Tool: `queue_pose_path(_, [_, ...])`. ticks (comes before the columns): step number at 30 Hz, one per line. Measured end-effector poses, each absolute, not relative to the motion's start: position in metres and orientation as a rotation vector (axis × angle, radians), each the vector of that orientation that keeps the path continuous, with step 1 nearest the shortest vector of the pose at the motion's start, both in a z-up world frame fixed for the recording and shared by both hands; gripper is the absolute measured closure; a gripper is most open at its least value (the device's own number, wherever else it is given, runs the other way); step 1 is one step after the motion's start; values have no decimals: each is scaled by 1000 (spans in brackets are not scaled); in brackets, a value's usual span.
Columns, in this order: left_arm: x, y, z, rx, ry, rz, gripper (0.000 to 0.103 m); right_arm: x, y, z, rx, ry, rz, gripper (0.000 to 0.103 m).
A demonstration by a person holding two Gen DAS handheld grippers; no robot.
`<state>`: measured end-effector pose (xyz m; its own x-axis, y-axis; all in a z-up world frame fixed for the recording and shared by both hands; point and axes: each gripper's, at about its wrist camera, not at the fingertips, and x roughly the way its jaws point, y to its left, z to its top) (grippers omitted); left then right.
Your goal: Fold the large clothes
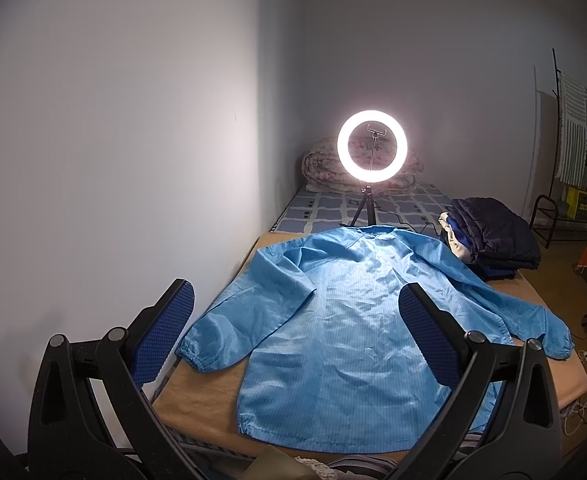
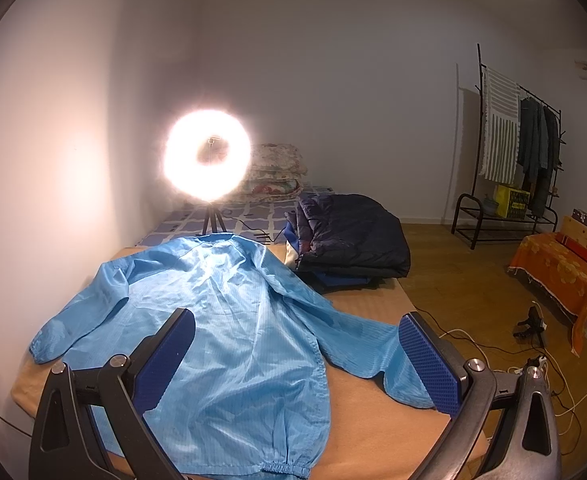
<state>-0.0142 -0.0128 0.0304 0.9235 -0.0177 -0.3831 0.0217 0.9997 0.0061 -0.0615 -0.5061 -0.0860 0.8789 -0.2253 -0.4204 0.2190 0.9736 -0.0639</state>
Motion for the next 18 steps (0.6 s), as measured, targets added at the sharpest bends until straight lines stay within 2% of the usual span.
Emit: queue_pose_path(18, [-12,-3,9,5,399,10,0,-52,-499,-89,-31,444,-208,0])
